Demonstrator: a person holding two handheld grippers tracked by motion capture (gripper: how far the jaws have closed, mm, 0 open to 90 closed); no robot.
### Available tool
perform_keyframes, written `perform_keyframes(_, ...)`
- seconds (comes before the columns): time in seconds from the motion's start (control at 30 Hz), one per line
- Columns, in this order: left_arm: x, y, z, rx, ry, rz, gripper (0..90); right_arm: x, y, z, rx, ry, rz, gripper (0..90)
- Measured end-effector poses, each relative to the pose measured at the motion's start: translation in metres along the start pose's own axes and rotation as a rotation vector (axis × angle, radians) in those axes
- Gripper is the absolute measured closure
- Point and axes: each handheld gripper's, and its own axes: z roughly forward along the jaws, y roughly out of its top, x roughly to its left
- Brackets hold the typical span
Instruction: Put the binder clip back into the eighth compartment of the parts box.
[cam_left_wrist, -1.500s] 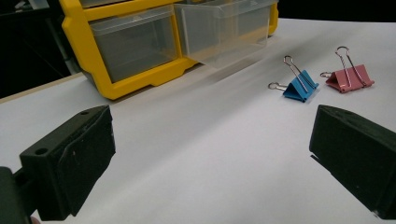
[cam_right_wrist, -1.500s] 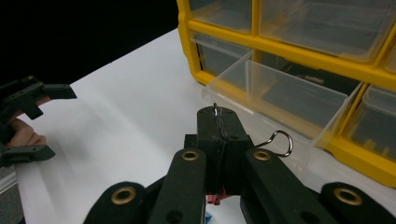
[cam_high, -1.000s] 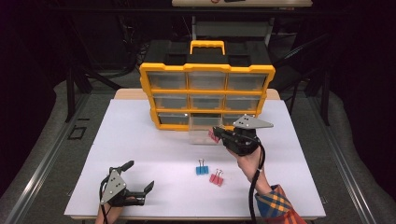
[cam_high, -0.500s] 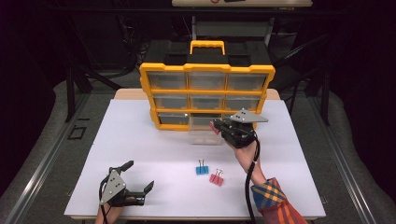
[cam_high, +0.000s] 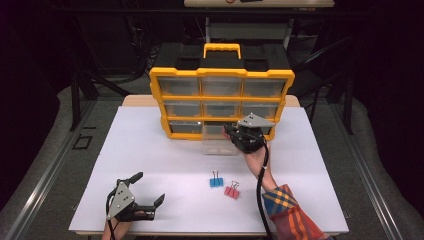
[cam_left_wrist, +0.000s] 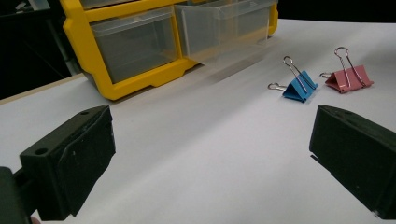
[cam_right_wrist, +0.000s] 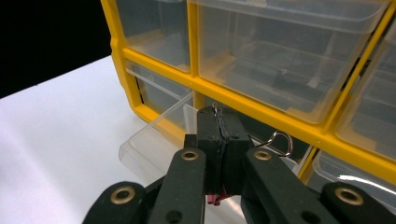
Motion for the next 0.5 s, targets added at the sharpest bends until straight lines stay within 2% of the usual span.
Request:
perform_keyframes(0.17, 0.0006, 0.0001, -0.0004, -0.001, -0.001, 0.003, 0.1, 0.0003, -0.0037, 0.0063, 0.018, -0.018, -0.018, 88.6)
perform_keyframes(0.23, 0.0005, 0.0000, -0.0004, 0.000, 0.000, 0.003, 0.1, -0.0002, -0.0043, 0.0070, 0.025, -0.020, -0.011, 86.6)
perform_keyframes(0.27, 0.0005, 0.0002, -0.0008, 0.000, 0.000, 0.004, 0.1, -0.0016, -0.0052, 0.0084, 0.041, -0.025, -0.002, 77.3)
perform_keyframes(0.3, 0.0005, 0.0002, -0.0008, 0.000, 0.000, 0.004, 0.1, -0.0016, -0.0052, 0.0084, 0.041, -0.025, -0.002, 77.3)
perform_keyframes(0.33, 0.0006, 0.0003, -0.0011, -0.002, 0.002, 0.004, 0.1, -0.0043, -0.0063, 0.0079, 0.051, -0.018, 0.012, 68.2)
perform_keyframes(0.4, 0.0005, 0.0002, -0.0013, -0.002, 0.002, 0.002, 0.1, -0.0056, -0.0066, 0.0060, 0.054, -0.004, 0.019, 58.0)
perform_keyframes(0.43, 0.0005, 0.0002, -0.0013, -0.002, 0.002, 0.002, 0.1, -0.0056, -0.0066, 0.0060, 0.054, -0.004, 0.019, 58.0)
perform_keyframes(0.47, 0.0006, 0.0002, -0.0014, -0.002, 0.000, 0.003, 0.1, -0.0057, -0.0063, 0.0029, 0.066, 0.011, 0.025, 46.2)
perform_keyframes(0.5, 0.0009, 0.0002, -0.0015, -0.004, 0.001, 0.001, 0.1, -0.0057, -0.0061, 0.0008, 0.067, 0.019, 0.024, 41.4)
